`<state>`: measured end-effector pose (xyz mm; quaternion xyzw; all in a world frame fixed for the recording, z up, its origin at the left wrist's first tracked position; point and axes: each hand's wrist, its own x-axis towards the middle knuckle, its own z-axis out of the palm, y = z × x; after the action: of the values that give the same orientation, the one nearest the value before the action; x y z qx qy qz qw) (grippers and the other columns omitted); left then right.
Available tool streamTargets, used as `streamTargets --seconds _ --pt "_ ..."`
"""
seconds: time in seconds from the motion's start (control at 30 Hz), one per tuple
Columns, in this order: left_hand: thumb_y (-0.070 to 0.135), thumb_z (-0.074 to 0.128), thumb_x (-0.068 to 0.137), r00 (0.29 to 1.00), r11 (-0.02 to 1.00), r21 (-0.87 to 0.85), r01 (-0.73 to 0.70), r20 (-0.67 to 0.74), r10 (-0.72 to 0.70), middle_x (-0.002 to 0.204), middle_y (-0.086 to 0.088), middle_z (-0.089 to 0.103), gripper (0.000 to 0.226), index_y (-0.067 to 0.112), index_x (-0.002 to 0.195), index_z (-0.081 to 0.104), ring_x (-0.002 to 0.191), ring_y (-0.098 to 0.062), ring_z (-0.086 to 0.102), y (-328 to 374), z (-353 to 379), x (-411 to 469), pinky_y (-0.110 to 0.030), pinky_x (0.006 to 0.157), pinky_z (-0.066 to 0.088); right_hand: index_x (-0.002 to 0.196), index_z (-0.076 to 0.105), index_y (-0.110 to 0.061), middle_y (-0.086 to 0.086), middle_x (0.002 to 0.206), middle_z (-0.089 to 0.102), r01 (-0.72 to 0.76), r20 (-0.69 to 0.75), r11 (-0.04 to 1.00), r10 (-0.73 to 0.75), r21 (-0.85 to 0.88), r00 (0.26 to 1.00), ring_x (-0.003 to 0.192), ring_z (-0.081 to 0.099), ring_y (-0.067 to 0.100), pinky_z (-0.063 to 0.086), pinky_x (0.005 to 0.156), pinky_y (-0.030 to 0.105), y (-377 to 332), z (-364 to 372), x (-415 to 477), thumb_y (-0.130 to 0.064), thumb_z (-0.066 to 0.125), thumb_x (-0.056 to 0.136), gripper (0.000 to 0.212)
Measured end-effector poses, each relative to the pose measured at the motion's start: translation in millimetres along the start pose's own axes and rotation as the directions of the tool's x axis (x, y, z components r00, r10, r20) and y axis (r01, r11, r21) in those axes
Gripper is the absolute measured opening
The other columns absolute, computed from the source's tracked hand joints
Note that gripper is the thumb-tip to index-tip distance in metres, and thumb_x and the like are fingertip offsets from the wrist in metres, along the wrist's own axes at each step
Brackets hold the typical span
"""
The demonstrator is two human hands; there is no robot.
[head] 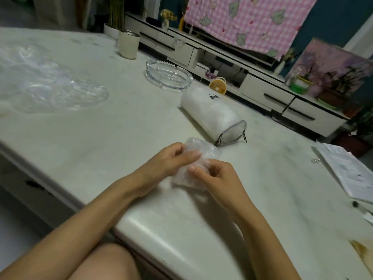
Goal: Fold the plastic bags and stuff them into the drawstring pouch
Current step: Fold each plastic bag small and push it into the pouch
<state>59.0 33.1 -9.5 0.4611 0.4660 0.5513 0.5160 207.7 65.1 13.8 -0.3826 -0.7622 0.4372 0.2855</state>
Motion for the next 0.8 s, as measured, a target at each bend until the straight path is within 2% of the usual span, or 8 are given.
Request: streamTargets --seconds 0.1,0.2,0.27,0.4,0.47,0.63,0.73,0.8 --pt "0.038 0.070 0.058 0.990 0.985 0.145 -0.097 -0.089 0.110 0.106 -0.014 0.068 0.060 0.005 0.107 0.061 0.098 -0.026 0.064 -3 3 1 -0.037 0.090 0.049 0.075 0.066 -0.006 -0.003 0.064 0.053 -0.014 0.022 1.000 0.013 0.017 1.000 0.063 0.046 0.007 0.038 0.060 0.023 0 -3 -1 -0.017 0.063 0.089 0.018" --pt "0.018 0.067 0.078 0.975 0.985 0.115 -0.126 -0.168 0.145 0.107 -0.015 0.067 0.036 0.003 0.109 0.060 0.092 -0.017 0.064 -2 2 2 -0.031 0.083 0.052 0.085 0.064 -0.011 -0.003 0.081 0.062 -0.027 -0.144 0.997 0.037 0.068 0.989 0.072 0.055 0.009 0.044 0.067 0.023 1 -7 1 -0.013 0.073 0.081 0.010" --pt "0.011 0.065 0.084 0.980 0.991 0.064 -0.115 -0.155 0.124 0.108 -0.014 0.068 0.029 0.004 0.111 0.059 0.091 -0.016 0.065 0 2 1 -0.030 0.080 0.053 0.101 0.056 -0.021 -0.007 0.103 0.059 -0.078 -0.266 0.996 0.088 0.049 0.960 0.087 0.058 0.007 0.048 0.074 0.019 3 -9 4 -0.014 0.078 0.074 0.035" --pt "0.011 0.066 0.086 0.994 0.996 -0.044 -0.072 -0.088 0.068 0.103 -0.022 0.068 0.031 0.002 0.114 0.057 0.082 -0.031 0.067 2 3 -4 -0.037 0.065 0.057 0.122 0.051 -0.013 0.010 0.118 0.063 -0.196 -0.016 0.877 0.225 0.439 0.974 0.102 0.065 0.022 0.055 0.086 0.036 6 -14 6 -0.010 0.081 0.069 0.061" --pt "0.006 0.064 0.087 0.995 0.996 -0.052 -0.074 -0.077 0.070 0.094 -0.022 0.069 0.027 0.001 0.113 0.056 0.072 -0.040 0.066 3 4 -5 -0.036 0.054 0.056 0.118 0.057 -0.006 0.017 0.111 0.067 -0.212 0.065 0.808 0.211 0.549 0.975 0.099 0.066 0.030 0.056 0.083 0.038 6 -15 7 0.000 0.071 0.074 0.046" --pt "-0.020 0.053 0.077 0.991 0.994 -0.026 -0.106 -0.086 0.104 0.073 -0.005 0.068 0.031 0.004 0.096 0.056 0.054 -0.029 0.063 4 4 -5 -0.028 0.043 0.052 0.105 0.055 0.019 0.041 0.106 0.057 -0.196 0.091 0.849 0.173 0.491 0.981 0.092 0.061 0.042 0.047 0.081 0.045 13 -12 13 0.009 0.055 0.076 0.031" --pt "-0.018 0.051 0.070 0.987 0.990 -0.037 -0.136 -0.089 0.133 0.075 -0.009 0.065 0.033 0.008 0.088 0.057 0.057 -0.028 0.063 5 5 -6 -0.028 0.043 0.052 0.093 0.054 0.025 0.036 0.111 0.056 -0.175 0.099 0.864 0.145 0.472 0.984 0.086 0.062 0.037 0.048 0.077 0.042 11 -11 13 0.006 0.058 0.071 0.029" --pt "-0.025 0.048 0.070 0.985 0.988 -0.051 -0.148 -0.098 0.142 0.074 -0.014 0.063 0.036 0.008 0.080 0.059 0.055 -0.024 0.062 6 6 -6 -0.027 0.043 0.051 0.080 0.064 0.015 0.022 0.116 0.062 -0.180 0.135 0.857 0.130 0.483 0.982 0.089 0.064 0.029 0.049 0.073 0.036 3 -18 10 0.001 0.059 0.063 0.022"
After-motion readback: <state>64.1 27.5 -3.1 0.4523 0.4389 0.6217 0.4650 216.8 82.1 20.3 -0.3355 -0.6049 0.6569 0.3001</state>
